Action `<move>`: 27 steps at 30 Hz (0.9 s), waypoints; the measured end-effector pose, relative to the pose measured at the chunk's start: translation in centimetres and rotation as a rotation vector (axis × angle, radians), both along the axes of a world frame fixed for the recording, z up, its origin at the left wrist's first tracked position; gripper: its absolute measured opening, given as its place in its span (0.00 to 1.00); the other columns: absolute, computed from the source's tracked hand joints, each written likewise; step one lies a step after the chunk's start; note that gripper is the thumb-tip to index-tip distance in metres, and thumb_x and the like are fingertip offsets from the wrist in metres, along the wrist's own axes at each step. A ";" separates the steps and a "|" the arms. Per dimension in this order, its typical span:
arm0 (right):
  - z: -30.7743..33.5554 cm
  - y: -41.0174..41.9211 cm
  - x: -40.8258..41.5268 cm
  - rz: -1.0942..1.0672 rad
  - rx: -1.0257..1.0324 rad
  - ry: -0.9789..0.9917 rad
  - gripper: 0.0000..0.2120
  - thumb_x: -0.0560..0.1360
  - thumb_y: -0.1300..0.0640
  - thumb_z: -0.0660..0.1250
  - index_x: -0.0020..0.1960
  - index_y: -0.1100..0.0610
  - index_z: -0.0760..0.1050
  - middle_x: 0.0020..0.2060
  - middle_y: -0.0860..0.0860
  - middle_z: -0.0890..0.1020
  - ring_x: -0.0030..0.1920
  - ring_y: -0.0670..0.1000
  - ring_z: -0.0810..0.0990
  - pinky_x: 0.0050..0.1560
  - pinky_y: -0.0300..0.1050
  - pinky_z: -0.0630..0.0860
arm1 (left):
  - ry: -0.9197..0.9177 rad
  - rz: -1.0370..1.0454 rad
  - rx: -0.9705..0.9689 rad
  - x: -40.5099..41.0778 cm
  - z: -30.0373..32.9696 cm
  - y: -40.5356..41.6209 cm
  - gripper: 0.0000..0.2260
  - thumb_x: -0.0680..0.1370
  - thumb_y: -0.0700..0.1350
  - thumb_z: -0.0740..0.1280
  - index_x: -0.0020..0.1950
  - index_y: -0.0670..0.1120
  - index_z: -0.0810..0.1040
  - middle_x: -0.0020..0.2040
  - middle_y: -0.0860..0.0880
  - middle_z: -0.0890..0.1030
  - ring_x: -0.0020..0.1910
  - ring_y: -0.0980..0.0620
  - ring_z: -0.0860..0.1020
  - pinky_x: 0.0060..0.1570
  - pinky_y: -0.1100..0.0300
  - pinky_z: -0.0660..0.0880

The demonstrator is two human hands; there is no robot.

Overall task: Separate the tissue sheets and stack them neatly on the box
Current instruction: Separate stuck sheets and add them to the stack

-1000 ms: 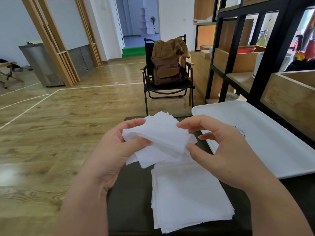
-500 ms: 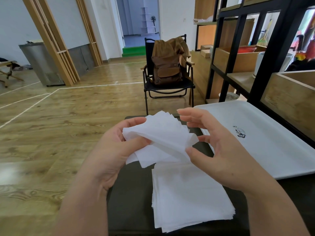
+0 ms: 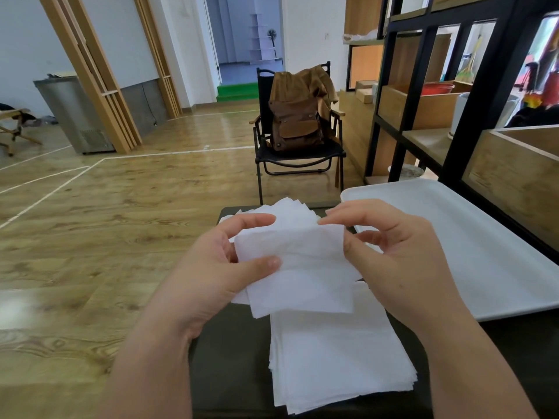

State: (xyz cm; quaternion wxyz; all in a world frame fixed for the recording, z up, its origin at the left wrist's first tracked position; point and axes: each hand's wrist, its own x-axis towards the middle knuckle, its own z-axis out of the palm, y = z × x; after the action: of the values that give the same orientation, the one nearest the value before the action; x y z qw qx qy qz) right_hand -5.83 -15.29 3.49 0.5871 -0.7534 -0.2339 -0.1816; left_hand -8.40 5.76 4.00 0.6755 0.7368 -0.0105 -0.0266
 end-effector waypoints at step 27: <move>0.8 -0.2 -0.5 0.112 0.106 0.198 0.18 0.67 0.35 0.60 0.50 0.40 0.81 0.42 0.41 0.84 0.44 0.40 0.82 0.40 0.29 0.76 | -0.195 0.194 -0.041 -0.1 0.4 -1.2 0.12 0.68 0.55 0.72 0.47 0.51 0.87 0.44 0.47 0.87 0.43 0.50 0.86 0.38 0.64 0.79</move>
State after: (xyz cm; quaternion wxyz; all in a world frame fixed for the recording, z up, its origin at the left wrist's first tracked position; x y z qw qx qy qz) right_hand -6.29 -15.47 4.24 0.6556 -0.7213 -0.2063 -0.0855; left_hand -8.49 4.55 4.40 0.6857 0.7194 -0.0051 0.1107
